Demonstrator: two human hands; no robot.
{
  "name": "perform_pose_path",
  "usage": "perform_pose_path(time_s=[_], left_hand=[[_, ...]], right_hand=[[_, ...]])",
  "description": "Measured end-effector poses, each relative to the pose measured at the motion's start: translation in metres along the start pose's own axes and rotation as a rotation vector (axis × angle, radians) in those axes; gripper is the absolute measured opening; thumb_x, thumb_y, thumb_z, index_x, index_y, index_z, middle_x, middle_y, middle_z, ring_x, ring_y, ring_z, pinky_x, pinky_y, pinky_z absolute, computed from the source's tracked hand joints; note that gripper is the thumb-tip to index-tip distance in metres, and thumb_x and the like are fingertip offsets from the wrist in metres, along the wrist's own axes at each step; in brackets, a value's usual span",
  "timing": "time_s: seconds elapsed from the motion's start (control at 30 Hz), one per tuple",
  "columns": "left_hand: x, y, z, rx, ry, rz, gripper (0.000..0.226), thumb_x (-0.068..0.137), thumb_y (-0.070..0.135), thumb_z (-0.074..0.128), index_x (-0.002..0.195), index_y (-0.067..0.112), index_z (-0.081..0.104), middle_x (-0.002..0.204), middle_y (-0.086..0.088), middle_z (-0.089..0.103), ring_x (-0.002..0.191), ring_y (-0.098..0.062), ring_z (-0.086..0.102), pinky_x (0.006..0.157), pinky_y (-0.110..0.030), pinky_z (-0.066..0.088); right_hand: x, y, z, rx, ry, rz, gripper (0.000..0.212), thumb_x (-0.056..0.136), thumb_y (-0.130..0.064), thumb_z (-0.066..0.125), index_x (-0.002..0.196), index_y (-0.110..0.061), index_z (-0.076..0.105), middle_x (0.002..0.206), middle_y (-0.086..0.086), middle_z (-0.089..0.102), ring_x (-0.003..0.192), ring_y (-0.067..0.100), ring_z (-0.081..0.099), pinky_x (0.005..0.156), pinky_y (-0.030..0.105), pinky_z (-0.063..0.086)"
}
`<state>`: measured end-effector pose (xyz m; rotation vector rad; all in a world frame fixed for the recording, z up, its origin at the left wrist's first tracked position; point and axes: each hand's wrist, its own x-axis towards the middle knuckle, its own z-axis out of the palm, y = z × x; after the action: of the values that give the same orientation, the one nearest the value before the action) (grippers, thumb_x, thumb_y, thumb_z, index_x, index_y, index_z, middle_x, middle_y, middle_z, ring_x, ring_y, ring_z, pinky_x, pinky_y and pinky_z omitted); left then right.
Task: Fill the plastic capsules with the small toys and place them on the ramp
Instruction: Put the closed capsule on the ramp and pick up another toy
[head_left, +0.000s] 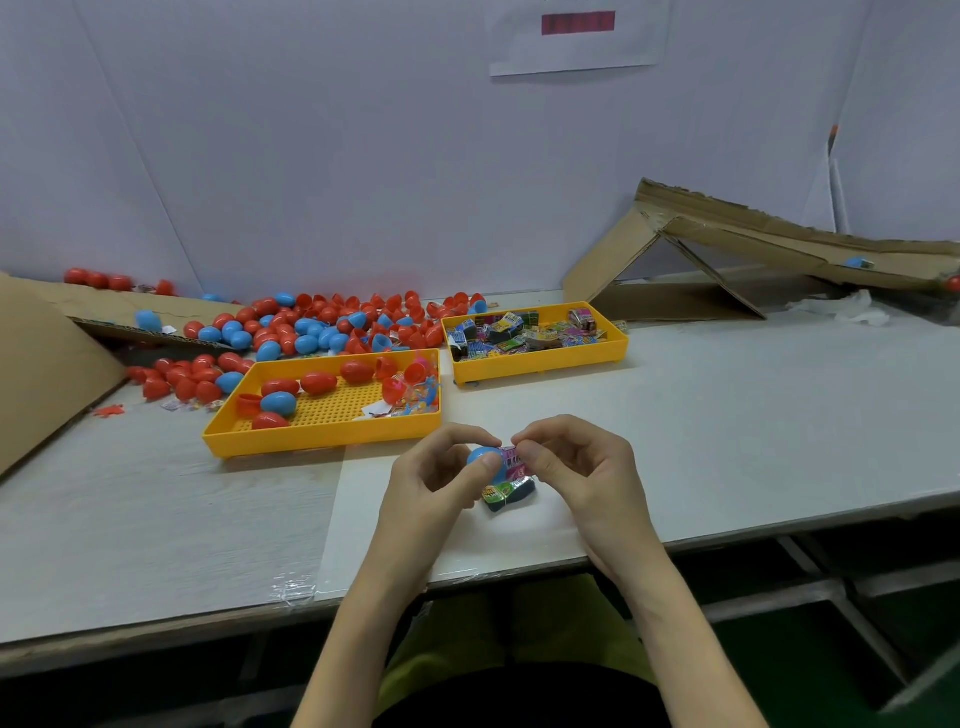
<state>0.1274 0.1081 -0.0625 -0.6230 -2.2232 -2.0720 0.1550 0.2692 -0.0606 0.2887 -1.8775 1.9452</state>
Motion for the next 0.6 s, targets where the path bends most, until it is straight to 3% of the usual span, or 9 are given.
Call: perform_pose_path(time_s=[0.23, 0.47, 0.6], left_hand=[[0.0013, -0.0019, -0.0021, -0.054, 0.015, -0.020, 0.029, 0.071, 0.054, 0.070, 0.092, 0.034, 0.074, 0.071, 0.005, 0.059, 0.064, -0.004, 0.050, 0.060, -0.020, 0.047], [0.0007, 0.0007, -0.0014, -0.033, -0.010, 0.009, 0.028, 0.071, 0.054, 0.071, 0.091, 0.034, 0.074, 0.077, -0.012, 0.056, 0.064, -0.006, 0.050, 0.058, -0.019, 0.046], [0.0005, -0.0011, -0.0022, -0.052, -0.018, 0.007, 0.029, 0.074, 0.055, 0.070, 0.092, 0.033, 0.075, 0.072, -0.003, 0.060, 0.065, -0.006, 0.050, 0.060, -0.020, 0.047]], right_hand=[[0.0002, -0.0007, -0.0011, 0.003, 0.000, -0.013, 0.014, 0.085, -0.023, 0.072, 0.084, -0.036, 0.076, 0.085, -0.005, 0.074, 0.080, 0.008, 0.069, 0.066, 0.018, 0.054], [0.0001, -0.0002, -0.0006, -0.014, -0.020, -0.005, 0.011, 0.083, -0.025, 0.071, 0.084, -0.035, 0.076, 0.085, -0.002, 0.074, 0.084, 0.016, 0.071, 0.071, 0.025, 0.058], [0.0004, 0.0011, 0.0001, -0.005, -0.030, -0.003, 0.010, 0.083, -0.023, 0.071, 0.084, -0.031, 0.076, 0.084, 0.000, 0.074, 0.083, 0.018, 0.070, 0.073, 0.027, 0.058]])
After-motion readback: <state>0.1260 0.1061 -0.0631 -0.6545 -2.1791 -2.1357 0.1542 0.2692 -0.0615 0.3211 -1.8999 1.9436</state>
